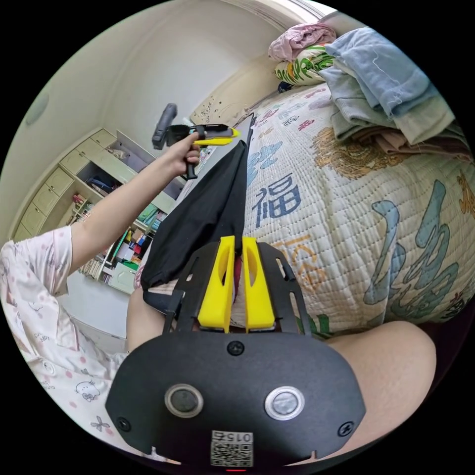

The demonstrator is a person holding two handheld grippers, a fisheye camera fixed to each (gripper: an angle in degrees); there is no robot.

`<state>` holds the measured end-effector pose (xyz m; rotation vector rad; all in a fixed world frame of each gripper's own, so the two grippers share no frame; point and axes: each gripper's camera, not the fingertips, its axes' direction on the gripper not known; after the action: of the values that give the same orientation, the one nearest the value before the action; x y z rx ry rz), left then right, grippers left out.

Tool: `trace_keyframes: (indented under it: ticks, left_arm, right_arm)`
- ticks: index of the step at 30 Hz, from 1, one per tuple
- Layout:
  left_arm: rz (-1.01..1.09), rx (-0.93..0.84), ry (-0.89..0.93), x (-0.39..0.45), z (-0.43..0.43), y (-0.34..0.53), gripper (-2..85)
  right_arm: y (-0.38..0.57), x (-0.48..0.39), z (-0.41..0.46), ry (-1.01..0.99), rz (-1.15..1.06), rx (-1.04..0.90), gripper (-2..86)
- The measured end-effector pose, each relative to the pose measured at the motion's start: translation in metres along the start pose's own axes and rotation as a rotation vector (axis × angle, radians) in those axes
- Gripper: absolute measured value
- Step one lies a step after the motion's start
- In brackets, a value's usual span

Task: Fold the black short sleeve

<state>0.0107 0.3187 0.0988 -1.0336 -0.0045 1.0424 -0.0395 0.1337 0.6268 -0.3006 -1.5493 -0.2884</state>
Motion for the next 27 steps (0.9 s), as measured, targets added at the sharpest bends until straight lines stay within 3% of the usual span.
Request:
trace_keyframes:
  ticks: [10, 13, 19, 24, 27]
  left_arm:
    - [0.079, -0.096, -0.092, 0.019, 0.04, -0.015, 2.5]
    - [0.088, -0.04, -0.09, 0.021, 0.015, -0.013, 1.2]
    - [0.027, 0.221, 0.115, 0.008, -0.087, -0.004, 0.4]
    - [-0.024, 0.42, 0.349, -0.035, -0.19, 0.03, 0.3]
    - [-0.038, 0.463, 0.35, -0.068, -0.222, 0.064, 0.3]
  right_arm:
    - [0.01, 0.003, 0.004, -0.007, -0.028, 0.043, 1.1]
    - [0.01, 0.004, -0.003, -0.013, -0.048, 0.076, 0.8]
    - [0.0, 0.018, -0.048, -0.068, 0.0, 0.175, 0.3]
    - [-0.005, -0.022, -0.139, 0.061, -0.129, 0.443, -0.1]
    - [-0.014, -0.046, -0.133, 0.152, -0.232, 0.424, 0.6]
